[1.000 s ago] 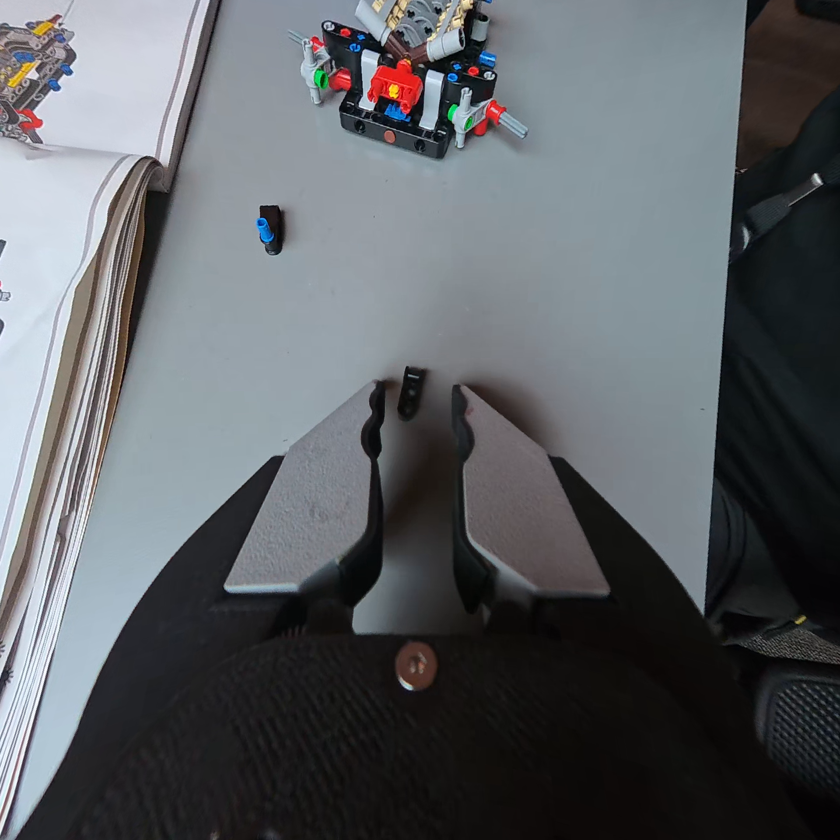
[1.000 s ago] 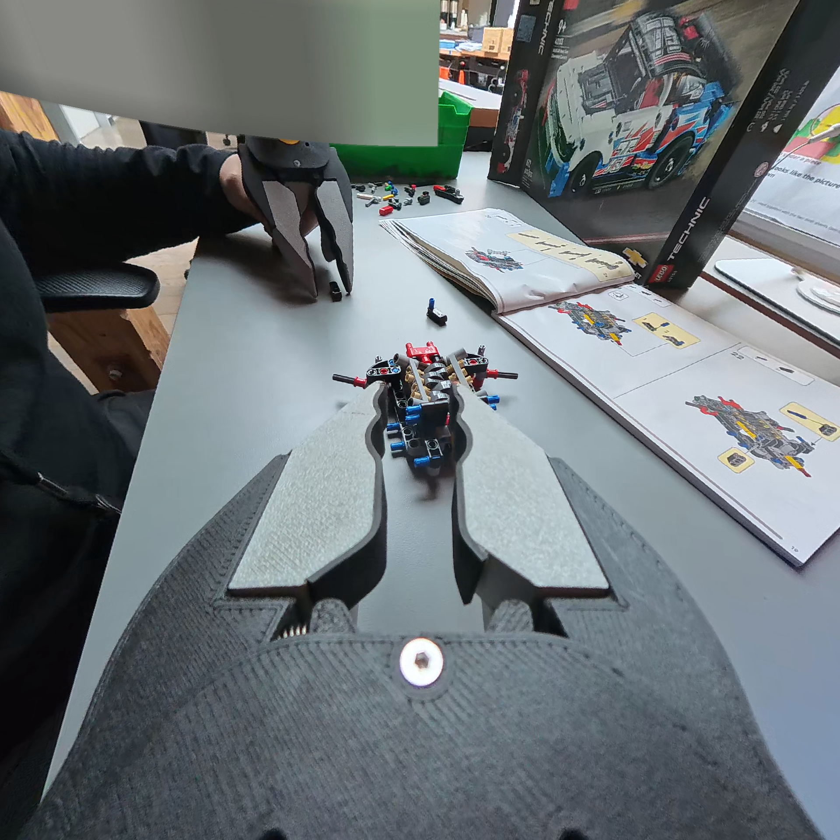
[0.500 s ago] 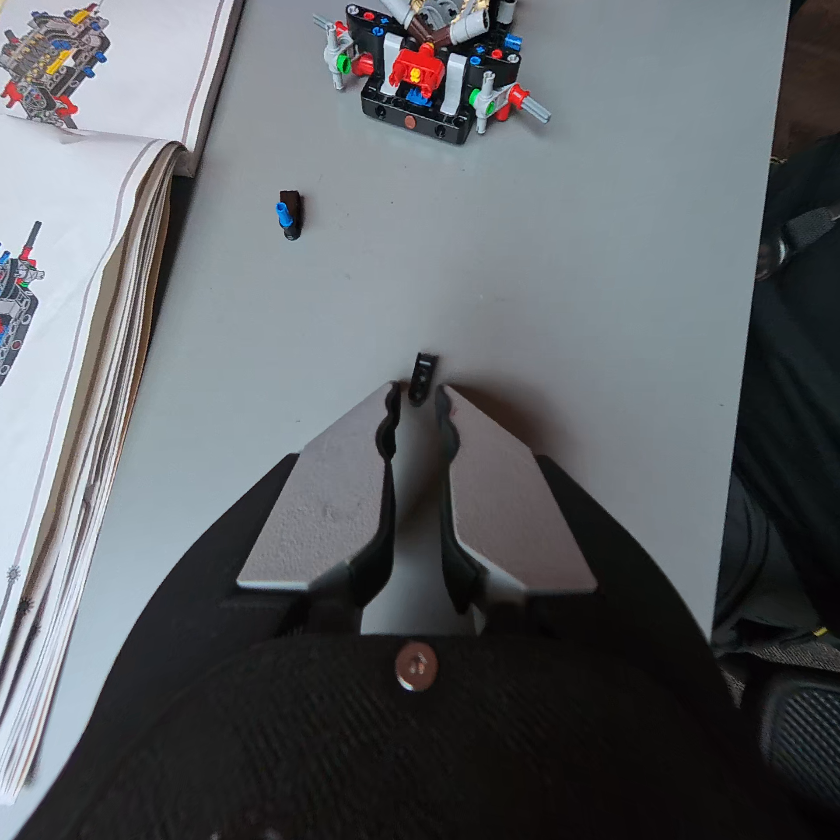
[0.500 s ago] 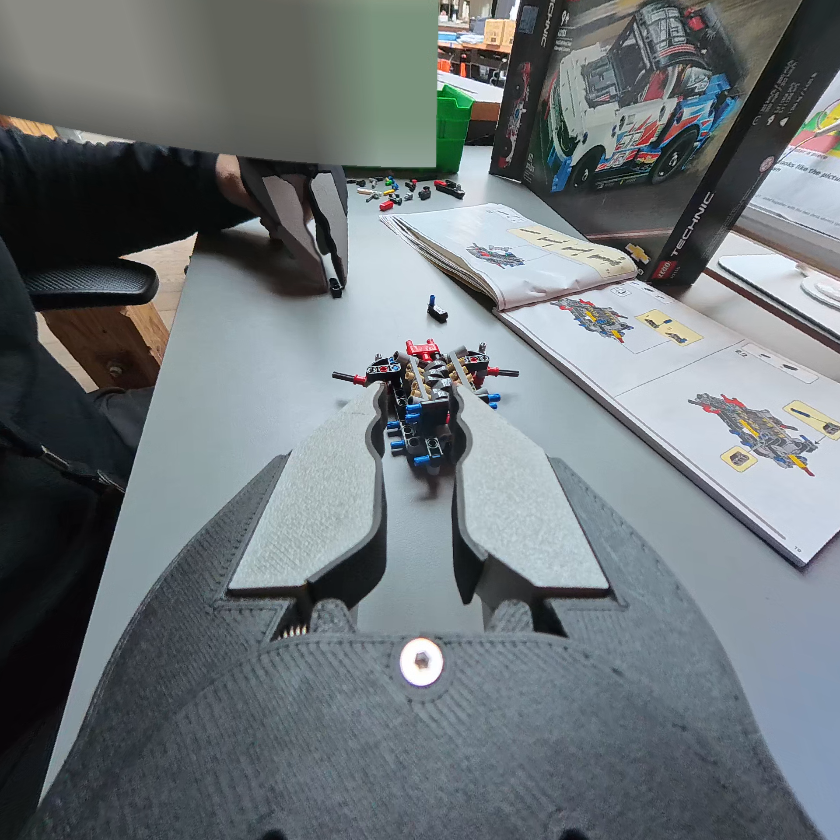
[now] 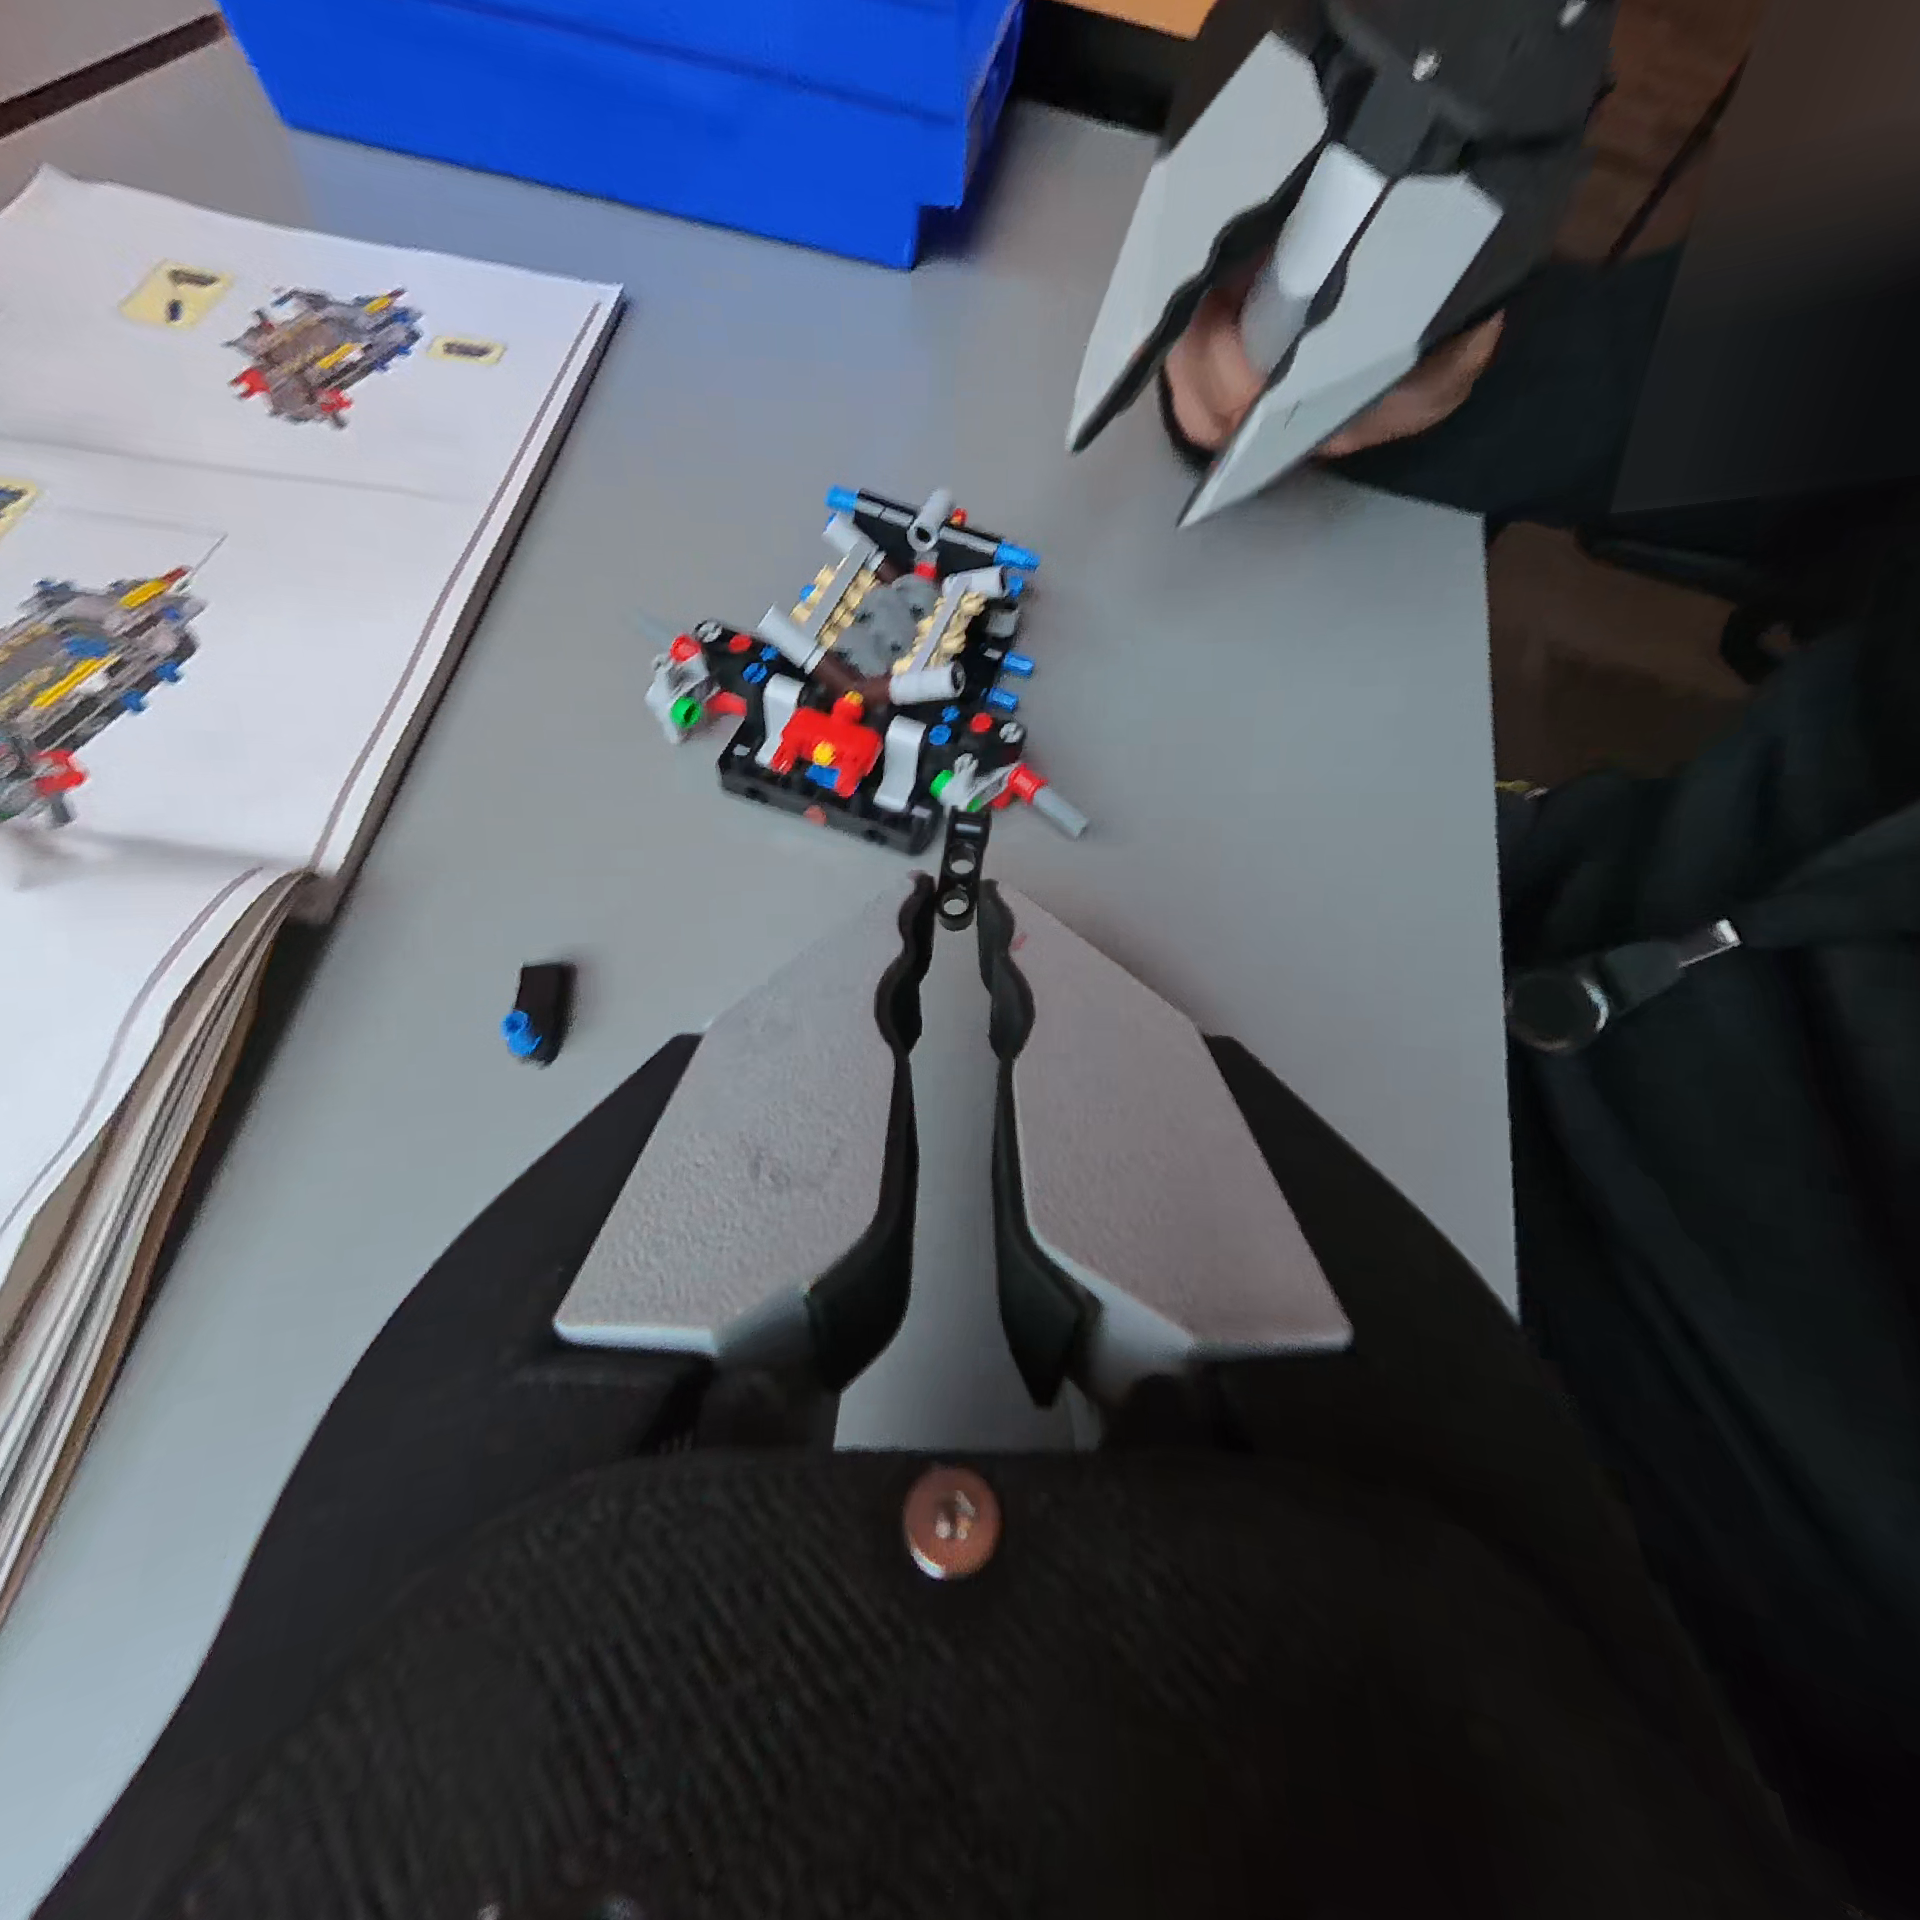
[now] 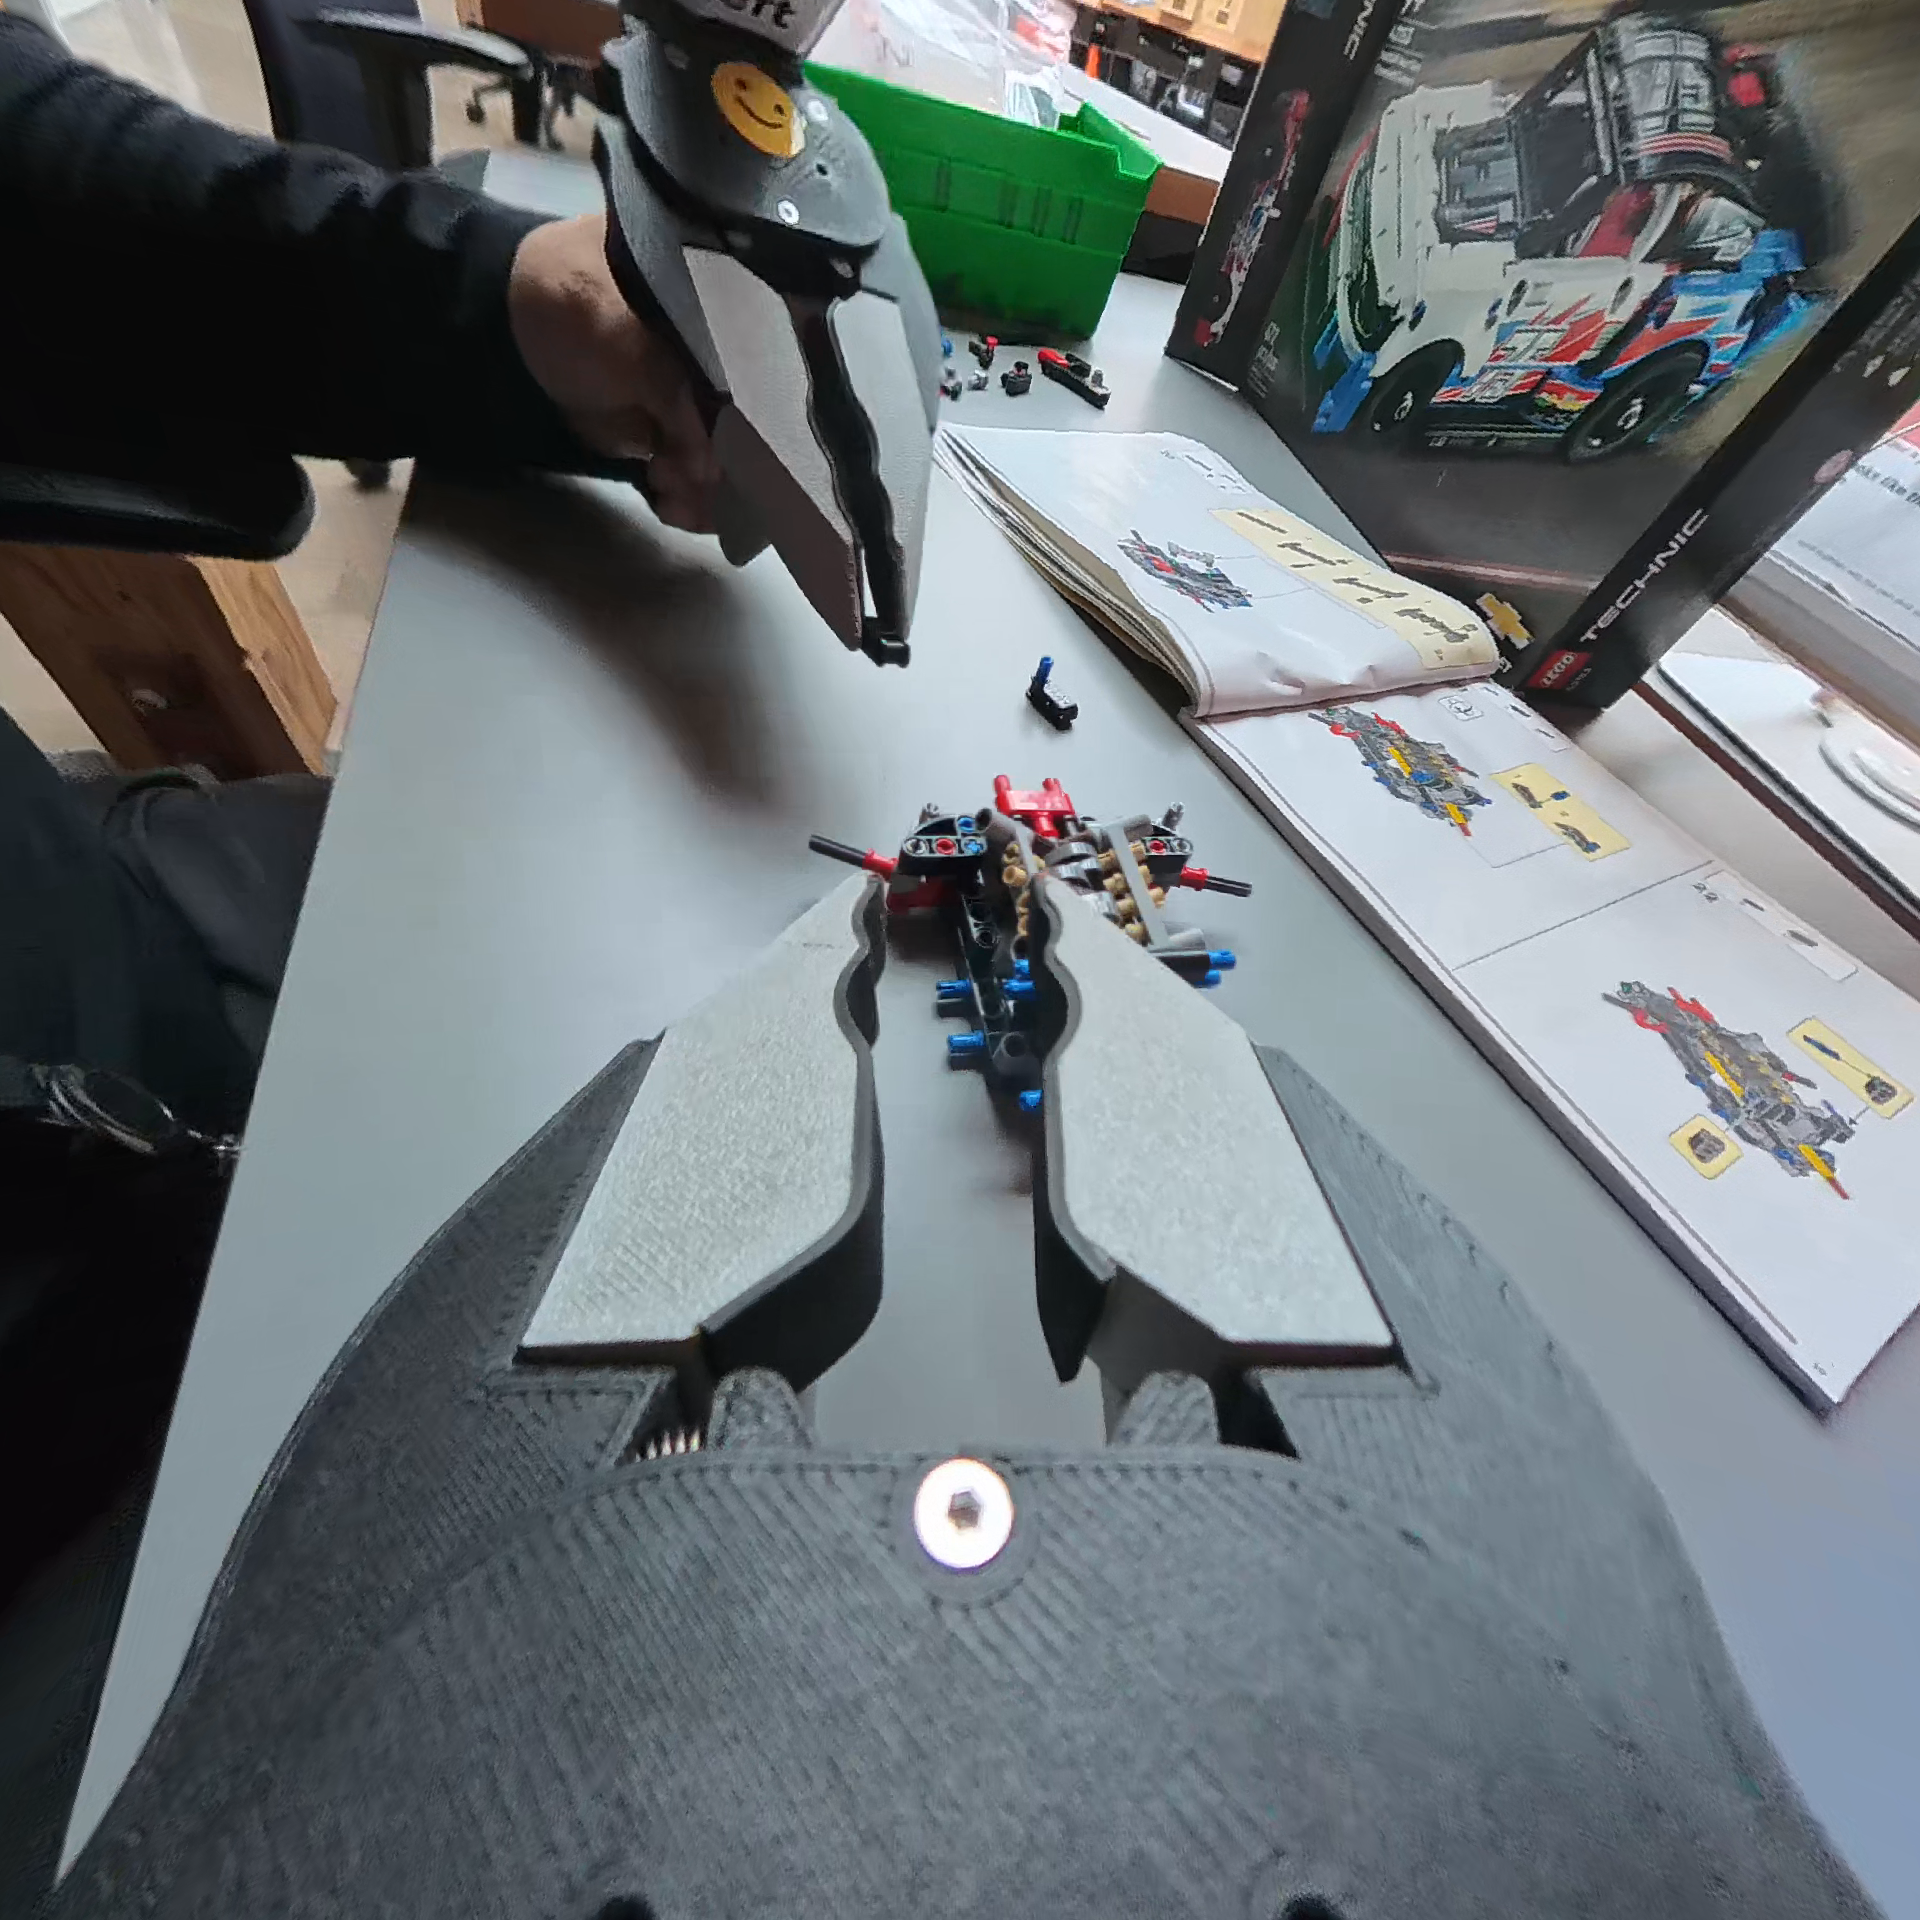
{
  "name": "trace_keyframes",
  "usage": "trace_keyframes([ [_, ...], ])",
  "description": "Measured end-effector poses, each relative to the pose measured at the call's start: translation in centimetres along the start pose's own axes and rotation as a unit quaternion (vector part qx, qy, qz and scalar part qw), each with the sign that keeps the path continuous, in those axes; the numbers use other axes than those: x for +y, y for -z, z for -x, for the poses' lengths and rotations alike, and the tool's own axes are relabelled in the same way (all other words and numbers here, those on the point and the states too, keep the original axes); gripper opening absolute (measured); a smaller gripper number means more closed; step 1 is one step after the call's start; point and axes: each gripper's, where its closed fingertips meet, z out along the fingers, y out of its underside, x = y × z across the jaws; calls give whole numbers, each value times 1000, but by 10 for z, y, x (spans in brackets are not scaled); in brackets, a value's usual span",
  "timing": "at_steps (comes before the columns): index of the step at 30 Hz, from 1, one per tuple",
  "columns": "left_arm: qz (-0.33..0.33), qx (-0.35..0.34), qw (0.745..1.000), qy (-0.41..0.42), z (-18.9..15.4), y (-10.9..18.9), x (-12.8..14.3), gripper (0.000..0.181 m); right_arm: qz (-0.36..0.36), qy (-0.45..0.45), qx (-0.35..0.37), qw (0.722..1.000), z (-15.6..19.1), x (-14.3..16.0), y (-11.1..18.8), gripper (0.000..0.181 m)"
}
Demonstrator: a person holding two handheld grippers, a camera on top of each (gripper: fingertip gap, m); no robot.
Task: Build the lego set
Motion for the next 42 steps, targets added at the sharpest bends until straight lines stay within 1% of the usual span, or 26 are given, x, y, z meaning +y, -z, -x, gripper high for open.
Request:
trace_keyframes([
  [1, -10, 7, 1000, -2, -3, -4, -4, 5, 8, 12, 7, 1000, 0, 2, -2, 23],
  [4, -33, 26, 999, 7, -9, -13, -14, 5, 17, 34, 16, 999, 2, 3, -4, 23],
  [6, -31, 33, 999, 28, -11, -19, -19, 5, 14, 35, 12, 999, 3, 2, -3, 24],
  [8, -42, 33, 998, 25, -13, -22, -23, 5, 12, 32, 9, 999, 2, 2, -3, 24],
  [12, -40, 38, 998, 21, -13, -29, -21, 5, 9, 17, 9, 1000, -4, 4, 0, 24],
  [15, -48, 48, 997, 29, -14, -29, -24, 5, 6, 9, 8, 1000, -7, 4, 2, 23],
  [20, -60, 55, 997, 14, -18, -29, -26, 5, 11, 10, 9, 1000, -7, 5, 1, 20],
  [24, -69, 48, 996, 13, -15, -28, -28, 5, 22, 9, 6, 1000, -8, 9, -1, 10],
  [30, -96, 37, 995, 17, -11, -23, -33, 5, 24, 9, 8, 1000, -9, 9, -1, 7],
  [35, -91, 39, 995, 21, -11, -24, -32, 5, 22, 8, 8, 1000, -10, 9, -1, 7],
  [38, -82, 50, 995, 21, -14, -27, -31, 5, 21, 13, 7, 1000, -9, 9, 0, 9],
  [40, -90, 79, 992, 38, -24, -30, -36, 5, 14, 23, 3, 1000, -6, 6, 0, 13],
  [42, -82, 111, 988, 61, -35, -34, -37, 5, 5, 36, -5, 999, 0, 2, 1, 16],
])
